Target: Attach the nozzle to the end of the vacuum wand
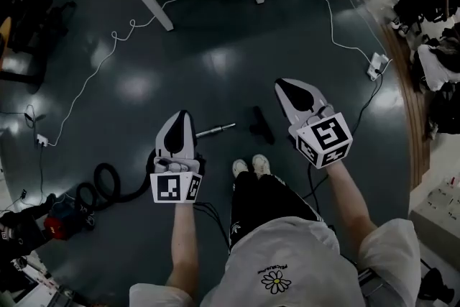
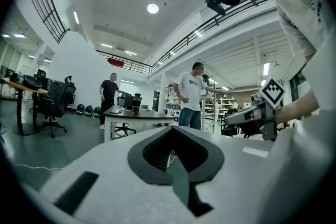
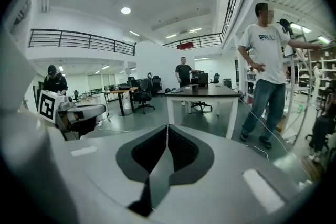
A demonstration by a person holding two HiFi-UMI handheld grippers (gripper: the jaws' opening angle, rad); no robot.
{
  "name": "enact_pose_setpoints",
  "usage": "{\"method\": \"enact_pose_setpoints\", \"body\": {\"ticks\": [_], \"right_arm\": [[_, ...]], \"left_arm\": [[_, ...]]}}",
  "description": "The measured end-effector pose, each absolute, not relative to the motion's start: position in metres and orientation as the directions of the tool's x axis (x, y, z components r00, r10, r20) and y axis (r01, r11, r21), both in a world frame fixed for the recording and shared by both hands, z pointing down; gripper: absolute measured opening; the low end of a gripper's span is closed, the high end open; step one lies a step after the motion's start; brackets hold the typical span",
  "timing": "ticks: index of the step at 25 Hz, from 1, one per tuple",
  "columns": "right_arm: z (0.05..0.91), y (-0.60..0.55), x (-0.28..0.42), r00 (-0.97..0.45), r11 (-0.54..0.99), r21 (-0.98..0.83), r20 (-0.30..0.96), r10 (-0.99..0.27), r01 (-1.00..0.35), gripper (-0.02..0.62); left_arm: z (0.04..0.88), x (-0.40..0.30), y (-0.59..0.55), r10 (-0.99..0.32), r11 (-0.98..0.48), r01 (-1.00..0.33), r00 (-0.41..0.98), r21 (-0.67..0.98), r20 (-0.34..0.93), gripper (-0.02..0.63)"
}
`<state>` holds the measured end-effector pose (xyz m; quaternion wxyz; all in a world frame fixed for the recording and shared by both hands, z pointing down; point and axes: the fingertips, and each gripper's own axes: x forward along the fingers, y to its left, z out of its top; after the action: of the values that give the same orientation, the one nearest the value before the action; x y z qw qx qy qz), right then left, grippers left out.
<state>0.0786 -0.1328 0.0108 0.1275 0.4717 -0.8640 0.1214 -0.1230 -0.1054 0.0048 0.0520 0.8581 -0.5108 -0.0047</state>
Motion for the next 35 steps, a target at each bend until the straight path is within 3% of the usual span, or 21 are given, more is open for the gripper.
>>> {"method": "enact_pose_setpoints", "body": {"ticks": [3, 6, 7, 9, 13, 16, 19, 22, 24, 27, 30, 35], "right_arm": [[0.113, -0.153, 0.077, -0.581, 0.597, -0.067, 0.343, -0.738, -0.799, 0.052], [0.270, -0.158, 0.074, -0.665, 0.708, -0.050, 0.397, -0.633, -0.704, 0.108], [0.330, -0.155, 0.073, -0.687, 0.749, -0.040, 0.433, -0.583, -0.661, 0.135], [0.453, -0.142, 0.072, -0.706, 0.827, -0.013, 0.529, -0.471, -0.562, 0.160], [0.667, -0.098, 0.071, -0.651, 0.937, 0.005, 0.717, -0.247, -0.350, 0.198], [0.764, -0.055, 0.072, -0.589, 0.967, -0.082, 0.805, -0.078, -0.240, 0.213], [0.796, -0.025, 0.071, -0.563, 0.971, -0.166, 0.826, 0.042, -0.171, 0.207], [0.810, -0.007, 0.067, -0.541, 0.974, -0.201, 0.834, 0.112, -0.107, 0.201], [0.821, 0.000, 0.066, -0.515, 0.977, -0.201, 0.847, 0.135, -0.074, 0.203], [0.830, 0.002, 0.060, -0.477, 0.984, -0.178, 0.866, 0.149, -0.014, 0.238], [0.834, 0.003, 0.049, -0.482, 0.978, -0.206, 0.860, 0.167, -0.029, 0.195], [0.842, -0.041, 0.031, -0.491, 0.994, -0.093, 0.870, 0.049, -0.065, 0.178]], "left_arm": [[0.121, -0.120, -0.131, -0.816, -0.569, -0.821, 0.571, 0.051, 0.089, 0.019], [0.291, -0.109, -0.137, -0.662, -0.733, -0.680, 0.721, 0.023, 0.206, 0.167], [0.352, -0.105, -0.135, -0.594, -0.787, -0.617, 0.760, 0.007, 0.262, 0.246], [0.472, -0.100, -0.124, -0.465, -0.869, -0.494, 0.794, -0.031, 0.392, 0.283], [0.688, -0.114, -0.091, -0.227, -0.956, -0.293, 0.703, -0.016, 0.674, 0.318], [0.786, -0.123, -0.056, -0.078, -0.969, -0.233, 0.598, 0.079, 0.798, 0.322], [0.831, -0.131, -0.032, 0.012, -0.976, -0.184, 0.499, 0.119, 0.866, 0.324], [0.861, -0.145, -0.028, -0.031, -0.989, -0.143, 0.394, 0.028, 0.919, 0.316], [0.872, -0.150, -0.032, -0.075, -0.990, -0.140, 0.357, -0.026, 0.931, 0.249], [0.879, -0.148, -0.032, -0.080, -0.989, -0.142, 0.352, -0.032, 0.933, 0.204], [0.878, -0.147, -0.028, -0.097, -0.984, -0.175, 0.376, -0.032, 0.921, 0.205], [0.874, -0.143, -0.038, -0.108, -0.978, -0.208, 0.438, -0.016, 0.893, 0.199]]}}
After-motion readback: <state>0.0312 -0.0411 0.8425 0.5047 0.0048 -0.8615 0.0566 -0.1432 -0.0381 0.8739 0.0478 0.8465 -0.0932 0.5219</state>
